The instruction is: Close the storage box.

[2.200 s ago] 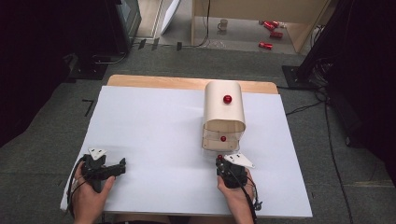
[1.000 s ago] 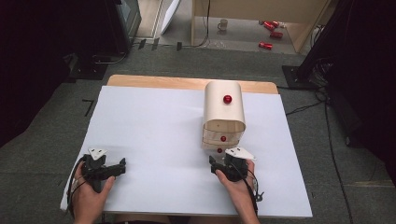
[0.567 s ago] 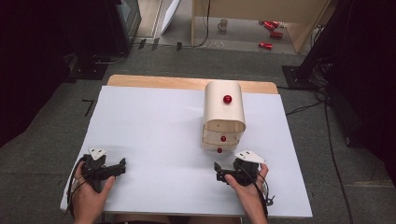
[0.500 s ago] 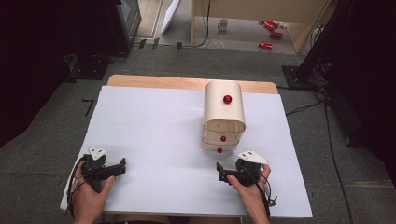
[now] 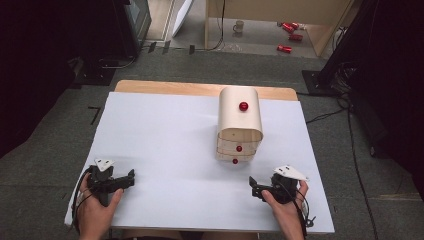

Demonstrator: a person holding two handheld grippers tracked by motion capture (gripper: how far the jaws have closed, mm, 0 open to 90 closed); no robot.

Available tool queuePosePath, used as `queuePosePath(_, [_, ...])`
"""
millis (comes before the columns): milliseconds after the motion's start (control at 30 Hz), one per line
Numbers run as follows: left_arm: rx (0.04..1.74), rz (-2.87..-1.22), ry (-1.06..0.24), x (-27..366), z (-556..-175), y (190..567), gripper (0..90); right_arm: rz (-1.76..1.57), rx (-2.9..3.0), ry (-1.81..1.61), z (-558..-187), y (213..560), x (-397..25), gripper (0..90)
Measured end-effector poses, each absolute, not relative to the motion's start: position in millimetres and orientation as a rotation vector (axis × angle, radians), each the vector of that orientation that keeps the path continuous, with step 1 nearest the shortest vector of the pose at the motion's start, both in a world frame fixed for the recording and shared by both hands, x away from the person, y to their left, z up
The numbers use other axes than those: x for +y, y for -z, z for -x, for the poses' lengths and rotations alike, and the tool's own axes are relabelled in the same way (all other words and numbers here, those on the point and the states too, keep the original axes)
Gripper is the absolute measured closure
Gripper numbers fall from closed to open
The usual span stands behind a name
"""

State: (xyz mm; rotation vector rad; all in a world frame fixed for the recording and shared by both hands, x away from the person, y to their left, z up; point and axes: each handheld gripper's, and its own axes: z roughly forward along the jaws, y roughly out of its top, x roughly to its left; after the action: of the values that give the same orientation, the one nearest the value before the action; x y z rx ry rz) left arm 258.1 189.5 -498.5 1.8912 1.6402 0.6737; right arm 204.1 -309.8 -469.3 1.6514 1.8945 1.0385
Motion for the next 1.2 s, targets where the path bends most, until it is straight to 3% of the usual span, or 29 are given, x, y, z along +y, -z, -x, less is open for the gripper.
queuePosePath(867, [1.640,-1.891,-0.674,189.5,-258.1,498.5,0.0,-1.775,1.805,-0.897,-189.0,489.8,-379.7,0.0])
queuePosePath(1200, [1.640,-1.891,-0.674,189.5,-258.1,498.5,0.0,-1.751,1.805,-0.829,-184.3,497.4,-388.6,0.0])
